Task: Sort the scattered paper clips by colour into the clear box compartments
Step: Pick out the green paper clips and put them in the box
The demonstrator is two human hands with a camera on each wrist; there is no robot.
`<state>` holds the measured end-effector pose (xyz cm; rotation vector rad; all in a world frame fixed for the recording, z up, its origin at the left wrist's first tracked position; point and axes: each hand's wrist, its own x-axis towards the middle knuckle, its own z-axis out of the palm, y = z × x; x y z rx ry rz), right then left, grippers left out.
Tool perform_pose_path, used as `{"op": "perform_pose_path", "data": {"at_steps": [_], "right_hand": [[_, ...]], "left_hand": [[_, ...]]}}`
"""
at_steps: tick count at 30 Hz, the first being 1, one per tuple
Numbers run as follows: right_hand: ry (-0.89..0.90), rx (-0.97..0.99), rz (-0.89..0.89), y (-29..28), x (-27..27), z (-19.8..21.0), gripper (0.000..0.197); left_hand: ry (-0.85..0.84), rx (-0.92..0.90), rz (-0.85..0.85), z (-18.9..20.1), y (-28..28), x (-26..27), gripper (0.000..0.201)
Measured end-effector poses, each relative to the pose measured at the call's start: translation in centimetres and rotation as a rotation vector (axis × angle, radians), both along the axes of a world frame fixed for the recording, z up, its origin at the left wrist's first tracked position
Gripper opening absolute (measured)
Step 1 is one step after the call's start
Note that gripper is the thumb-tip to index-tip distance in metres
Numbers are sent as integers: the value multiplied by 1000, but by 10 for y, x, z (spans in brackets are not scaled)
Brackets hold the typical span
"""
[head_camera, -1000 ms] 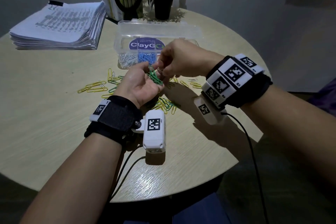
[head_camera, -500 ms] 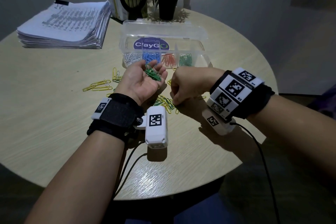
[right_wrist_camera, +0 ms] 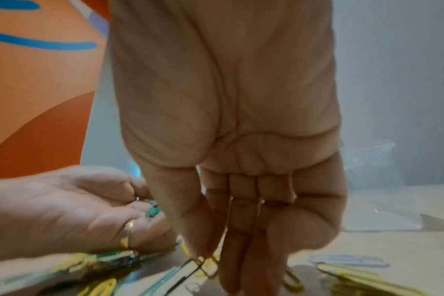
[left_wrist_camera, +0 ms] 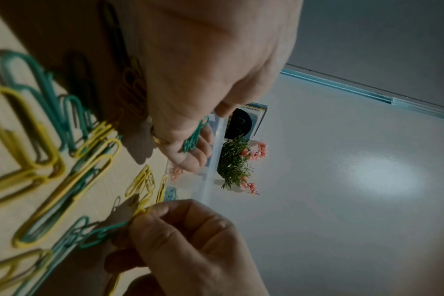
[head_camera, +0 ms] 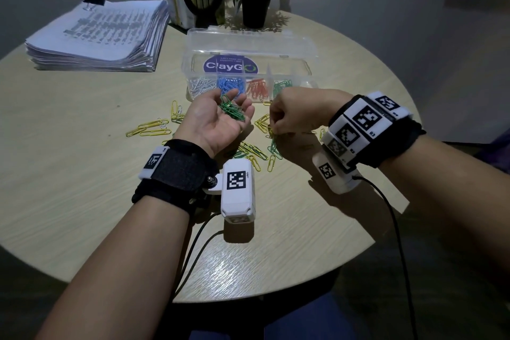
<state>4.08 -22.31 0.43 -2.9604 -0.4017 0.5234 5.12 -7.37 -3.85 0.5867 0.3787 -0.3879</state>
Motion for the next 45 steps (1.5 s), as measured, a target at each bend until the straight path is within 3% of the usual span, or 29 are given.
{"op": "perform_pose_path", "data": {"at_steps": [5,10,14,25,31,36,45], "right_hand": [[-59,185,-52,-3,-2,0,10],[0,327,-70,1,0,-5,16],[-35,284,-60,2,2,-3,23],[80,39,96,11,-8,7,14],[100,19,-2,10,-12,3,14],[7,-116,-15,15,-16,-1,37],[73,-130,-35,21,-12,-4,25]], "left_hand": [[-2,7,-4,0,0,0,40],[-2,11,-4,0,0,0,39],[-3,8,-5,0,0,0,39],[-9,9,0,1,1,0,38],[-11,6,-2,1,1,0,39],[-17,7,-1,1,1,0,39],[-16,10,2,0,1,-1,38]]}}
